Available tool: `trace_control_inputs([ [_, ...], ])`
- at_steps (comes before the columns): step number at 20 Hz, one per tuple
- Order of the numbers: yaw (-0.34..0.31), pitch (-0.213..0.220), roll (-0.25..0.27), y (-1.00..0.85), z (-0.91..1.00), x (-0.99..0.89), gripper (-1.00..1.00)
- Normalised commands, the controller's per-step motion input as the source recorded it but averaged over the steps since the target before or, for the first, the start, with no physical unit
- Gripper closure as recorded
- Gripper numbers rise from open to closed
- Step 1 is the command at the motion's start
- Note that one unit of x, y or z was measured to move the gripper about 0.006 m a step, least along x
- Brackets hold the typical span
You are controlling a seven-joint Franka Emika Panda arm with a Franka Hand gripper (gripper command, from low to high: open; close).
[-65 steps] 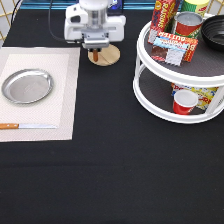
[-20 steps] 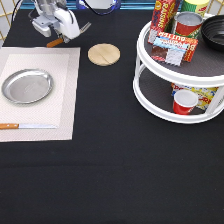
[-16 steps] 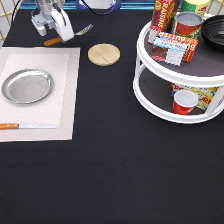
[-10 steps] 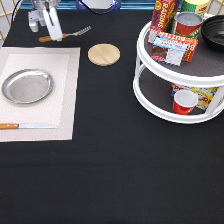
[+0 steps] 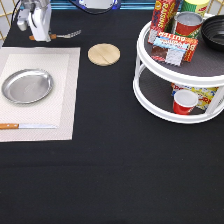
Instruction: Arrange plate and fork
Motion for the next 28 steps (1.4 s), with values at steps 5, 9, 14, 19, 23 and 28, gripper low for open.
trace_control_inputs([
  [5, -0.044, 0.119, 0.012, -0.59, -0.02, 0.41, 1.0],
  [9, -0.056, 0.131, 0.022, -0.51, -0.03, 0.5, 1.0],
  [14, -0.032, 0.174, 0.002, -0.2, -0.02, 0.63, 1.0],
  [19, -0.053, 0.151, -0.004, -0.03, -0.07, 0.28, 1.0],
  [23, -0.085, 0.14, 0.0, -0.12, -0.12, 0.01, 1.0],
  [28, -0.029, 0.144, 0.0, -0.41, 0.06, 0.03, 1.0],
])
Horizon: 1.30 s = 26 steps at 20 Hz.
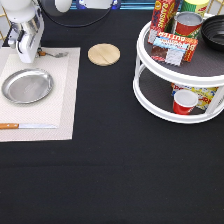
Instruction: Arrange plate and fork
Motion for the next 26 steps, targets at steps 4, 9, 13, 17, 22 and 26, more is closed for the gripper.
trace_control_inputs([
  [4, 0.032, 0.132, 0.013, -0.44, 0.26, 0.31, 1.0],
  [9, 0.112, 0.146, 0.038, -0.26, 0.29, 0.39, 1.0],
  [13, 0.145, 0.129, 0.035, -0.02, 0.32, 0.51, 1.0],
  [17, 0.136, 0.114, 0.082, -0.17, 0.22, 0.48, 1.0],
  [22, 0.064, 0.111, 0.107, -0.49, 0.1, 0.48, 1.0],
  [26, 0.023, 0.093, 0.087, -0.53, 0.02, 0.4, 1.0],
])
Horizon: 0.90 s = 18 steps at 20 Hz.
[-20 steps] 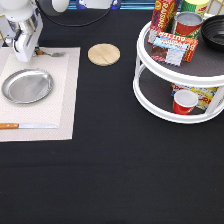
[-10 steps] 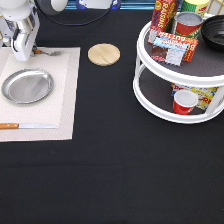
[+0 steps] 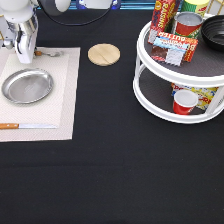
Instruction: Arrange plate and fork
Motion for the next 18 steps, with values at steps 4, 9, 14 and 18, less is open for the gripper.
trace_control_inputs([
  [4, 0.035, 0.088, 0.04, -0.23, -0.01, 0.44, 1.0],
  [9, 0.079, 0.072, 0.001, 0.1, 0.26, 0.23, -1.0],
  [14, 0.053, 0.046, 0.0, 0.03, 0.54, 0.01, -1.0],
  [18, 0.046, 0.043, 0.0, 0.11, 0.76, 0.06, -1.0],
])
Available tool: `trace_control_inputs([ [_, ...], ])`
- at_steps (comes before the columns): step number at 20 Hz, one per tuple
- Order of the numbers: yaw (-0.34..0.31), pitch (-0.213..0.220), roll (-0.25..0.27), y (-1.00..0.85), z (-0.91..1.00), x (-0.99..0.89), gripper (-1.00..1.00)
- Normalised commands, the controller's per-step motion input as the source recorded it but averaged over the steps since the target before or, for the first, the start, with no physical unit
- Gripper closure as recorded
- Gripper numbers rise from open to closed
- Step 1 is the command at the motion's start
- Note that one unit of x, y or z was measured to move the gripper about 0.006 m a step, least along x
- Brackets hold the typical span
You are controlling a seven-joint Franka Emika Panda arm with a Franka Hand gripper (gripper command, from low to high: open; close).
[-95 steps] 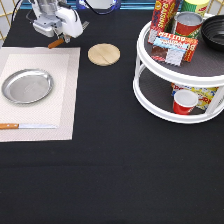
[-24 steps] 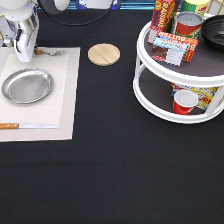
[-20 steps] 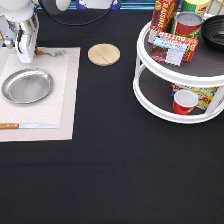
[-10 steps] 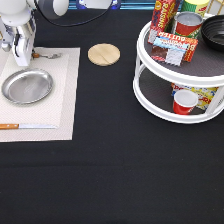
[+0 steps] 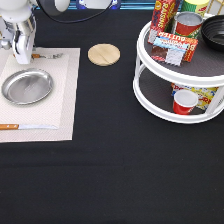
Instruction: Arrange plate and fork
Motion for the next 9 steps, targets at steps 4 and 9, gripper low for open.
trace_control_inputs([
  [4, 0.041, 0.078, -0.014, 0.17, 0.78, 0.25, -1.0],
  [9, 0.0, 0.0, 0.0, 0.0, 0.0, 0.0, -1.0],
])
